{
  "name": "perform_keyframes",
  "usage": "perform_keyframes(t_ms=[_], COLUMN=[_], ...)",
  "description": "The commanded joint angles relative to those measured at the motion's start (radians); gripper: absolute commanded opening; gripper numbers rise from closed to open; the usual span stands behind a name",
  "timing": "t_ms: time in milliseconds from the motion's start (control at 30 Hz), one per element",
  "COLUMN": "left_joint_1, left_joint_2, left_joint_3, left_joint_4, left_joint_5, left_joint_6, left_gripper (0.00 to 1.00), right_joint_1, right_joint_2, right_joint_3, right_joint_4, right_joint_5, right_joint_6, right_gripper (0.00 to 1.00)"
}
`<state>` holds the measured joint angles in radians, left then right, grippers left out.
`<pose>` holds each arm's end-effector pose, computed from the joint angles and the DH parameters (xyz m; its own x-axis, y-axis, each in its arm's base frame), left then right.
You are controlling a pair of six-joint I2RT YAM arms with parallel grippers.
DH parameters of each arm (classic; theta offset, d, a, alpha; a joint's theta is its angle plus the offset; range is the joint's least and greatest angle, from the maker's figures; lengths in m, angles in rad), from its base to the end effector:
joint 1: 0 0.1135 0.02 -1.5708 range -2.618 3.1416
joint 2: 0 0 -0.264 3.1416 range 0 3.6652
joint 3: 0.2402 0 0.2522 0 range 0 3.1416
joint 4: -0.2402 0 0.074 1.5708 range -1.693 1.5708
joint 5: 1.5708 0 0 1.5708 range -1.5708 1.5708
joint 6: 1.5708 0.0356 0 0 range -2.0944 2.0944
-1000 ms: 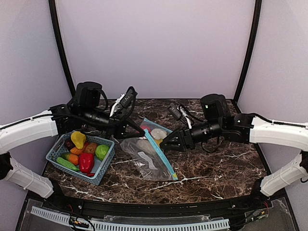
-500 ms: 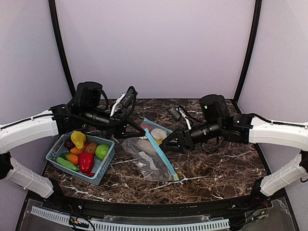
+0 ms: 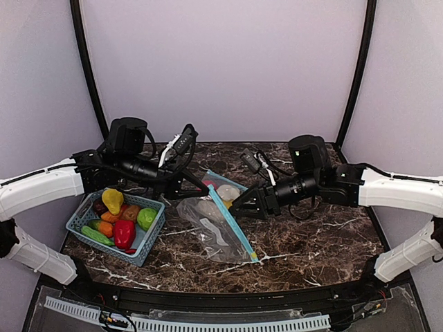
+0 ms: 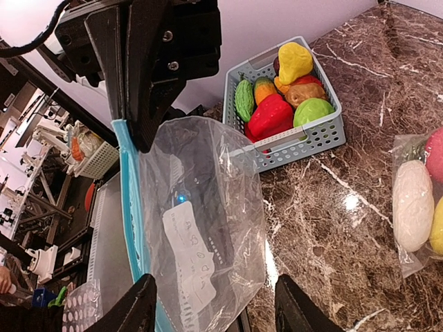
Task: Place the food in the zip-top bag and seal the zipper
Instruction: Pass from the left arm to the right
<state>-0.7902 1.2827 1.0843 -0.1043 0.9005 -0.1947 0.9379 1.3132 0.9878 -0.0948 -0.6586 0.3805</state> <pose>0.1833 -0.2248 0.3485 -0.3930 0.2260 -0.8913 0.9089 -0.0516 -0.4139 0.1583 0.2526 0.3057 -0.5836 -0.2990 -0.7550 -0.8093 0.1382 0.5709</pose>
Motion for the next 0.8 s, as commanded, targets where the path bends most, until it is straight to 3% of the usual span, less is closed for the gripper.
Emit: perform_keyframes(t_ms=[0, 767], left_joint_1=[-0.004, -0.004], left_joint_2=[-0.005, -0.009], left_joint_3=[0.016, 0.011], left_joint_4=[0.012, 0.014], left_joint_5=[0.009, 0.005], left_joint_6=[0.003, 0.005], left_gripper=[0.01, 0.01], right_joint_1=[0.010, 0.010], right_joint_2=[-0.020, -0.012], right_joint_3=[-0.011, -0.024], right_joint_4=[0.048, 0.073], right_joint_5=[-0.021, -0.037], right_joint_6=[0.014, 0.035], right_gripper=[0.57, 0.62])
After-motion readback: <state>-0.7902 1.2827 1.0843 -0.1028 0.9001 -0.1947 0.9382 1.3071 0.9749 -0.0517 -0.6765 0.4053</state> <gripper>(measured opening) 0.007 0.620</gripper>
